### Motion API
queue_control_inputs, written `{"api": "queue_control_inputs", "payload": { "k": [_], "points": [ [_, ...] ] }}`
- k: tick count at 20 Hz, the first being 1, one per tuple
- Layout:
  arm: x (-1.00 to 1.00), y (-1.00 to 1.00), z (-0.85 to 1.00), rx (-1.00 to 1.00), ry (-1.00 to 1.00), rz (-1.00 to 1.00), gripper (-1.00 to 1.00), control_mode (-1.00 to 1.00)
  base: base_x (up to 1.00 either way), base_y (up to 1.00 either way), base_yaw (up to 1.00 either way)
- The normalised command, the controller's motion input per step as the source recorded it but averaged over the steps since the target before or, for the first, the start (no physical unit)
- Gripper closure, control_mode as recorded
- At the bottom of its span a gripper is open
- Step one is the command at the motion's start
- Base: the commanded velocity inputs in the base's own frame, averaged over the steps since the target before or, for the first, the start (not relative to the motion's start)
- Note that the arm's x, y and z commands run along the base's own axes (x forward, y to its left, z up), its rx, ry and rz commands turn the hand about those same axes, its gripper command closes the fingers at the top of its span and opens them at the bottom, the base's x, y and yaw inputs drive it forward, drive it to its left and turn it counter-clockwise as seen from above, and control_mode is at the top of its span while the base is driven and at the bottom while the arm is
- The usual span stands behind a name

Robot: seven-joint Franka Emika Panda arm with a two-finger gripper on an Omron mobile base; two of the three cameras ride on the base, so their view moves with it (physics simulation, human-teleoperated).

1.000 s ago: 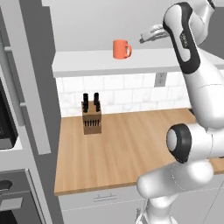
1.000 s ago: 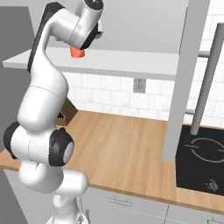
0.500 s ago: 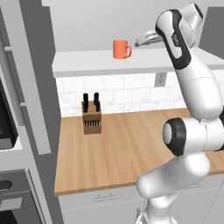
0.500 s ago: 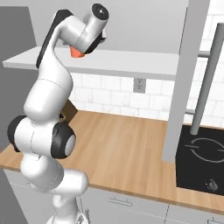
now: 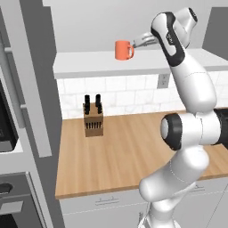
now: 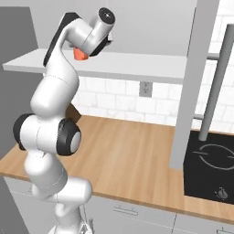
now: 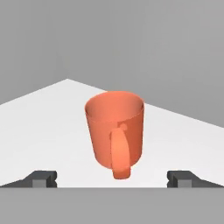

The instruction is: Gather all objects into one cabinet and sort the glasses and bowls to opposite sides.

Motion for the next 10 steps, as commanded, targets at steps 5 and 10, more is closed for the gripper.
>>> {"api": "queue_control_inputs", "payload": {
  "k": [5,10],
  "points": [
    [0.26,0.04,-0.25,0.0,0.0,0.0,-1.0,-1.0,0.0,0.0,0.0],
    [0.27,0.1,-0.27,0.0,0.0,0.0,-1.0,-1.0,0.0,0.0,0.0]
  ]
}}
